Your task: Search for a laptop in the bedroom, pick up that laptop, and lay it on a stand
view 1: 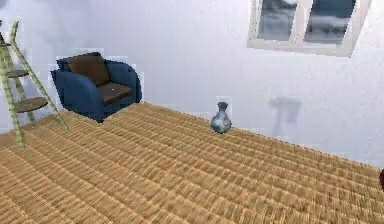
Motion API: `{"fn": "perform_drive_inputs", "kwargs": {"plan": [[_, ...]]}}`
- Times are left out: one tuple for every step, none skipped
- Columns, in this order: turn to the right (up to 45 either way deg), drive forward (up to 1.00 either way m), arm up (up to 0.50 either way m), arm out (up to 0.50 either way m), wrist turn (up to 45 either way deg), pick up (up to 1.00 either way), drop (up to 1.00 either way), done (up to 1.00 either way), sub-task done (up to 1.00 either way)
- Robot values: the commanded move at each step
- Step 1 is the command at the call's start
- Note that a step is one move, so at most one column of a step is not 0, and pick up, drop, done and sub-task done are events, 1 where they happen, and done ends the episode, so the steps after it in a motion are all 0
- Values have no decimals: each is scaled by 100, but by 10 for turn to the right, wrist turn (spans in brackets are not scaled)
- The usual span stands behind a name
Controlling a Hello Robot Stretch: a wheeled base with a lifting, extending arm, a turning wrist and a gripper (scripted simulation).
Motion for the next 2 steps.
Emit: {"fn": "perform_drive_inputs", "kwargs": {"plan": [[-450,0,0,0,0,0,0,0,0],[-450,0,0,0,0,0,0,0,0]]}}
